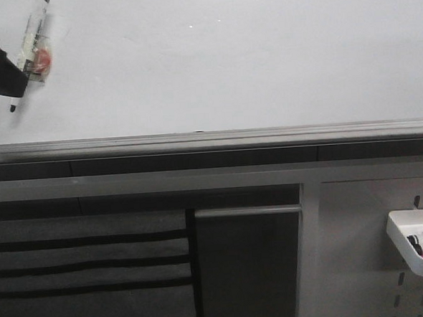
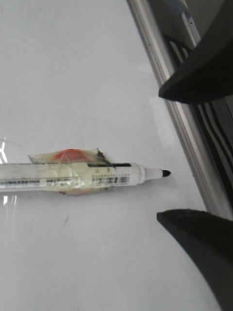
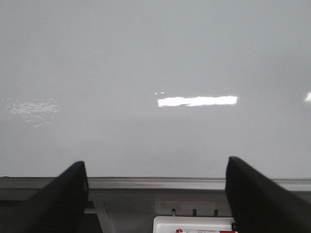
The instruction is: Write number 3 on whiteboard
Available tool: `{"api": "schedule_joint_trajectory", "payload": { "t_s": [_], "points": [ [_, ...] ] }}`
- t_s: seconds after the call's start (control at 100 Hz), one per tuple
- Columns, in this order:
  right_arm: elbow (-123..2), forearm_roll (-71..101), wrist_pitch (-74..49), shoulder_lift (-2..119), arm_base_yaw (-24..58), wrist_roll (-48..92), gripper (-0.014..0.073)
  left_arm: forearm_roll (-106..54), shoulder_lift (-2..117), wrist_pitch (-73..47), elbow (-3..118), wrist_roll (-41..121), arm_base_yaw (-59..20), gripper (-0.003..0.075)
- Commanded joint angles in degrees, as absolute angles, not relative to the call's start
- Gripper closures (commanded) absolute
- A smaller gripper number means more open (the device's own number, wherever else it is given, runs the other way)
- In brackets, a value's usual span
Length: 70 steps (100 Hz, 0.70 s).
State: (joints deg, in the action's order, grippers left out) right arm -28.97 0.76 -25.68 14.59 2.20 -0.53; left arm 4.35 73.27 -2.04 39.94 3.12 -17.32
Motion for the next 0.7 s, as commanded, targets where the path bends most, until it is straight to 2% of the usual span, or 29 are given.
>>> {"api": "schedule_joint_trajectory", "payload": {
  "t_s": [0.0,0.23,0.69],
  "points": [
    [-31.0,0.7,-21.7,15.6,1.9,0.0,0.0067,4.6,75.2,3.0,43.6,3.2,-17.6,0.0402],
    [-31.0,0.7,-21.7,15.6,1.9,0.0,0.0067,5.8,80.9,3.5,47.3,3.2,-17.6,0.051],
    [-31.0,0.7,-21.7,15.6,1.9,0.0,0.0067,5.8,83.3,6.4,48.8,3.2,-17.6,0.0526]
  ]
}}
